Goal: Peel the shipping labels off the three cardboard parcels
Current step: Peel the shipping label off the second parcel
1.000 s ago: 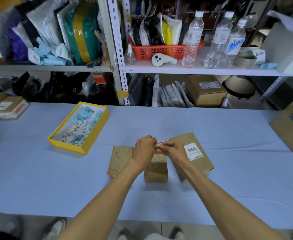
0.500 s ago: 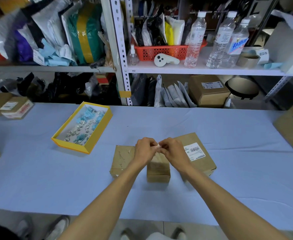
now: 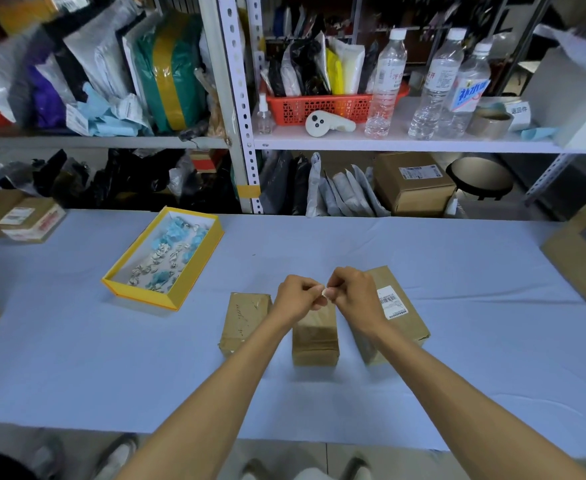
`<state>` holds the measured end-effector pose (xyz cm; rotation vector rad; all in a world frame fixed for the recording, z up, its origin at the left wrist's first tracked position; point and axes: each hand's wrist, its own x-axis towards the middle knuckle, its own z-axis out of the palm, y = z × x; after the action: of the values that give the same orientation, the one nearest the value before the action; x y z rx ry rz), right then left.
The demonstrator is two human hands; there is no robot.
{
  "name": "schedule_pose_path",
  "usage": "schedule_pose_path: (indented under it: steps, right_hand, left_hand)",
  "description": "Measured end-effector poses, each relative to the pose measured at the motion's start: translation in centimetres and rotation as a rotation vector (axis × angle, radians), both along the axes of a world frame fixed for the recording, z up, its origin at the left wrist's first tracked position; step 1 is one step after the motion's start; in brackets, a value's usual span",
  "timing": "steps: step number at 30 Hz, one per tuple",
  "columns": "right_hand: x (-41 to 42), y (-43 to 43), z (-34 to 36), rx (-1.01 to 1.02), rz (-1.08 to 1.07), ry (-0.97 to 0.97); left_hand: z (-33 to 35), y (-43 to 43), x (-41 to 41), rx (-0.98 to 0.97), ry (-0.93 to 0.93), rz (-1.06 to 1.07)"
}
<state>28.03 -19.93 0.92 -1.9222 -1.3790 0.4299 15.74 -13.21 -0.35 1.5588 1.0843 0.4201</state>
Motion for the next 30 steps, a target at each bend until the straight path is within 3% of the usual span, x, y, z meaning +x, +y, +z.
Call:
schedule_pose_path:
  steps: [4, 8, 12, 21, 30]
  right_hand:
    - [0.2, -0.6, 0.5, -0.029, -0.093, 0.240]
    - [1.5, -1.6, 1.5, 0.036, -0.255, 0.335]
    - [3.9, -2.6, 1.7, -0.036, -0.303, 0.227]
    - [10.1, -7.7, 3.5, -0.124, -0.494, 0.175]
    - [19.4, -12.3, 5.0, -0.135, -0.544, 0.085]
  left_hand:
    - [0.8, 0.6, 1.1, -0.008, 0.051, 0.028]
    - [2.0, 0.7, 2.8, 0.053, 0.104, -0.093]
    - [2.5, 0.9, 5.1, 0.165, 0.229, -0.235]
    - [5.3, -0.9, 13.0, 0.507, 0.382, -0.614]
    - [6.8, -4.1, 21.8, 0.604, 0.438, -0.703]
